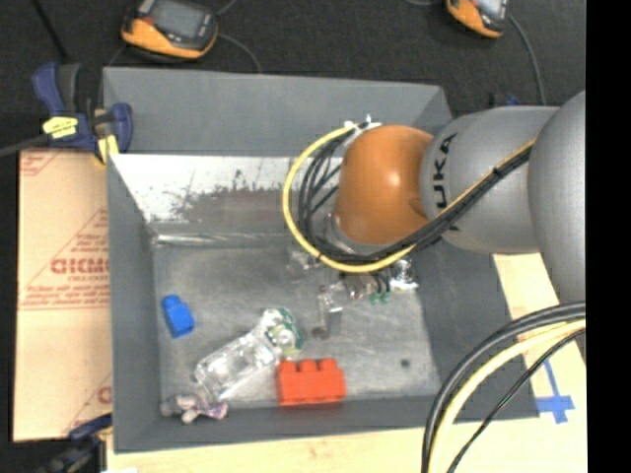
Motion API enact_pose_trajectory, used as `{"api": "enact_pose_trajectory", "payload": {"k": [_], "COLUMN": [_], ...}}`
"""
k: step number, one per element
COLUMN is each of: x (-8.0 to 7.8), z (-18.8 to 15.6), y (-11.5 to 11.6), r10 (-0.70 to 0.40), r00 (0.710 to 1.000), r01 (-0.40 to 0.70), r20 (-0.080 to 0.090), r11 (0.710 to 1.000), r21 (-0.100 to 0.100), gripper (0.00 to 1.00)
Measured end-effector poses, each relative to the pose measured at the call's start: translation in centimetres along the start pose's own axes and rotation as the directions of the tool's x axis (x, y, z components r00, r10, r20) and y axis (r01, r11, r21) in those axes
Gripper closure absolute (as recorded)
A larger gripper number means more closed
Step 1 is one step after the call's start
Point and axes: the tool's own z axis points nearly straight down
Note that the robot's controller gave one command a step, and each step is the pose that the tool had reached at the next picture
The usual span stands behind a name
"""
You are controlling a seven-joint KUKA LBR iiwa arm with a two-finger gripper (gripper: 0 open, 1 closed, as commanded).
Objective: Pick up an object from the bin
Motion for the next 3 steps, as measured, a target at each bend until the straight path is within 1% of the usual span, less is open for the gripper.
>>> {"api": "enact_pose_trajectory", "payload": {"k": [1, 2, 3], "x": [3.3, 3.2, 0.5], "z": [3.2, 3.2, -11.2], "y": [8.3, 7.8, 10.1], "r10": [-0.028, -0.017, -0.021], "r00": [1.000, 1.000, 1.000], "r01": [0.028, 0.017, 0.021], "r20": [0.007, 0.007, 0.016], "r11": [1.000, 1.000, 1.000], "r21": [-0.006, -0.004, -0.002], "gripper": [0.00, 1.00, 1.00]}}
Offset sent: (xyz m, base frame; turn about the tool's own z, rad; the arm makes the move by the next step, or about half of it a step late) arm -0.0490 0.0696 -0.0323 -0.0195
